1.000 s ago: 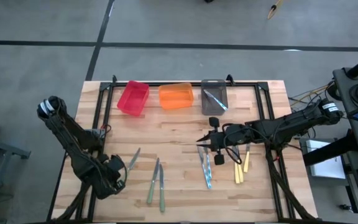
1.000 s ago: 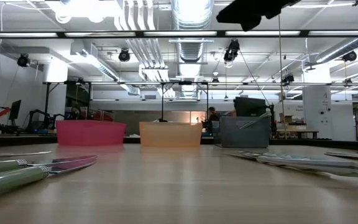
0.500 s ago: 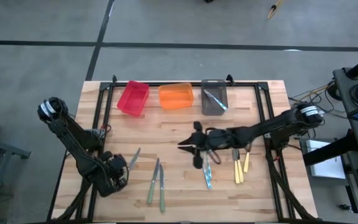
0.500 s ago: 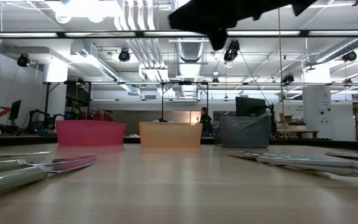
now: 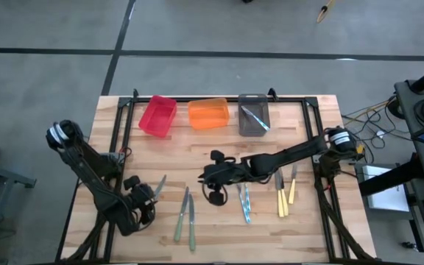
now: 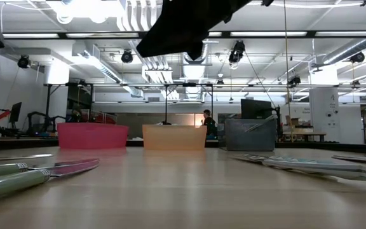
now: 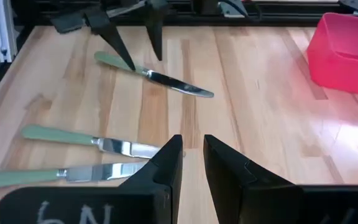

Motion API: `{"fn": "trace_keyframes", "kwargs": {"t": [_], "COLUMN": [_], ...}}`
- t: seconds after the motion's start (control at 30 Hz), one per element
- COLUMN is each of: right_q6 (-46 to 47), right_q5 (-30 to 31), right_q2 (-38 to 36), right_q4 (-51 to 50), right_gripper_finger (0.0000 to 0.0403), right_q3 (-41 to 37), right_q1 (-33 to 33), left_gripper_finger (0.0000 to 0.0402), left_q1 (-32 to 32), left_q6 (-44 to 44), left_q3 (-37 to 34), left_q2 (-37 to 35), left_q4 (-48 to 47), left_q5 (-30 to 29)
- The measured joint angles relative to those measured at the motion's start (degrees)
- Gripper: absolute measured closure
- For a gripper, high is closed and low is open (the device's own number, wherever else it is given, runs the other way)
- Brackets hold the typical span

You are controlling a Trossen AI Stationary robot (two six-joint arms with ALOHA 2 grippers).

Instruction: Sort silverware by color (type)

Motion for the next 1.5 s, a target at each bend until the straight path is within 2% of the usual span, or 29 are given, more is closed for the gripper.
{"fn": "trace_keyframes", "kwargs": {"t": [0.37, 0.6, 0.77, 1.03, 1.27, 1.5], "right_q6": [-0.1, -0.1, -0.1, 0.2, 0.0, -0.4], "right_q5": [0.1, 0.1, 0.1, 0.0, 0.0, 0.0], "right_q2": [0.7, 0.7, 0.8, 1.2, 1.2, 1.2], "right_q4": [0.0, 0.0, 0.0, 0.0, 0.1, 0.0], "right_gripper_finger": [0.0346, 0.0346, 0.0346, 0.0346, 0.0346, 0.0346], "right_q3": [0.1, 0.0, 0.0, -0.1, -0.4, -1.2], "right_q1": [0.3, 0.3, 0.3, 0.4, 1.4, 2.1], "left_gripper_finger": [0.0203, 0.0207, 0.0250, 0.0379, 0.0378, 0.0385], "left_q1": [-1.1, -3.7, -5.5, -6.3, -6.3, -6.3], "left_q6": [-5.4, -12.4, -18.2, -23.4, -27.3, -27.7], "left_q3": [1.3, 1.4, 1.4, 1.3, 1.5, 1.2], "left_q2": [8.9, 12.4, 14.1, 14.9, 14.3, 10.4], "left_q4": [-0.1, -0.5, -0.2, -0.2, -0.8, -1.4], "left_q5": [4.9, 4.1, 3.5, 2.0, 1.5, -0.1]}}
